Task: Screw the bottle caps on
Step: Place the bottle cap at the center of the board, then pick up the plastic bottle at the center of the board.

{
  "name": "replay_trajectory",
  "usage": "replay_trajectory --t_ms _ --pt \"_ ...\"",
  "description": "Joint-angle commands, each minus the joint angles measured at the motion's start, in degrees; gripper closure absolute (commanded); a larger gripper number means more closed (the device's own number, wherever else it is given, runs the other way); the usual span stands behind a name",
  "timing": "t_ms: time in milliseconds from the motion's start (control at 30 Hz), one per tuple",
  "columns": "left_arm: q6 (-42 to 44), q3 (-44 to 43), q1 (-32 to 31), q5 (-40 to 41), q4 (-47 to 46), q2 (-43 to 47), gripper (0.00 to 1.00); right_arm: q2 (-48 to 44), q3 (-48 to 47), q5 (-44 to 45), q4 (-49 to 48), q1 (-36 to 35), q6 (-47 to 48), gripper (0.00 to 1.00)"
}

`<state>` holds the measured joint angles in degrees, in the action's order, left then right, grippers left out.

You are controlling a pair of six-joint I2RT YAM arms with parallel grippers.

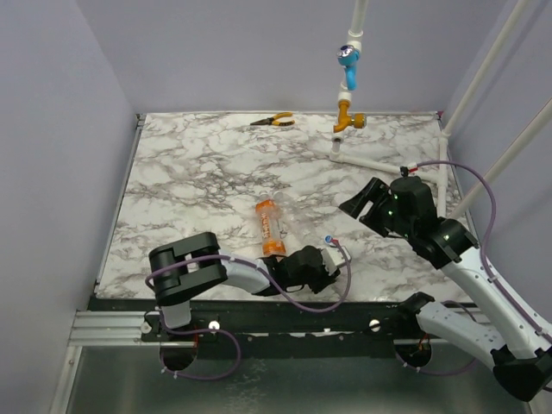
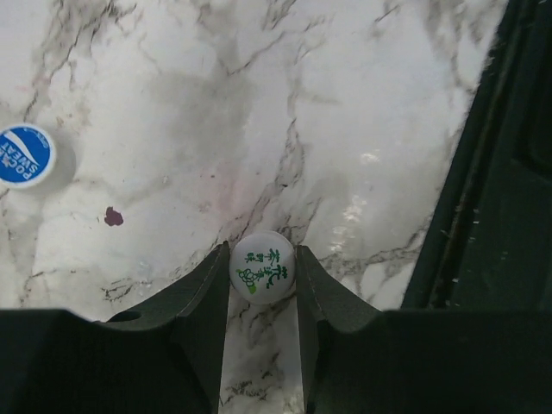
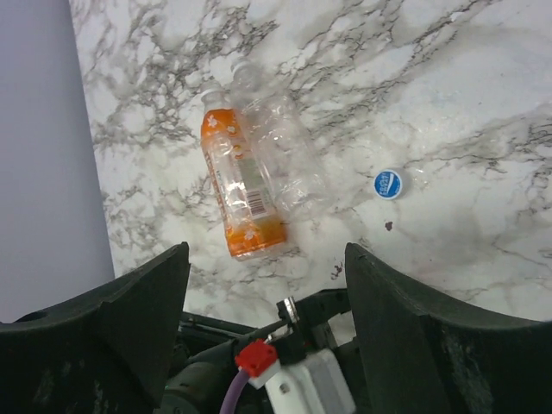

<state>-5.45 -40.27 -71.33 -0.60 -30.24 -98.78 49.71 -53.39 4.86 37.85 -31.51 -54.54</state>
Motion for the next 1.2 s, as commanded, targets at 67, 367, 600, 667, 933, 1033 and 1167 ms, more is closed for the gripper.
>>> replay_trajectory --t_ms 67,367,600,667,933,1033,1167 --pt "-2.91 -2.20 -0.15 7.67 -3.56 -7.21 0.59 -0.86 1.39 3.79 3.42 -0.13 1.71 0.23" --pt "-2.63 -0.19 -0.34 10.13 -3.22 -0.15 0.01 0.88 2.21 3.54 5.64 -0.09 2.46 0.13" --pt "-5.43 -2.57 -0.34 7.52 9.08 17.02 0.01 2.02 6.21 1.82 7.30 -0.21 1.26 0.00" --pt "-6.87 -5.57 -0.32 9.50 15.69 20.41 0.01 1.87 8.77 1.23 6.83 -0.75 0.32 0.01" --pt "-21.02 -9.22 10.62 15.46 33.05 30.68 0.01 9.32 10.86 10.38 10.00 -16.37 -9.83 0.16" --pt "-27.19 -6.56 20.14 13.76 35.15 34.98 0.01 16.33 9.02 13.88 11.30 -22.68 -12.85 0.23" --pt "-30.68 -7.03 26.05 20.99 43.35 35.77 0.01 22.18 10.06 13.15 8.11 -23.82 -12.15 0.30"
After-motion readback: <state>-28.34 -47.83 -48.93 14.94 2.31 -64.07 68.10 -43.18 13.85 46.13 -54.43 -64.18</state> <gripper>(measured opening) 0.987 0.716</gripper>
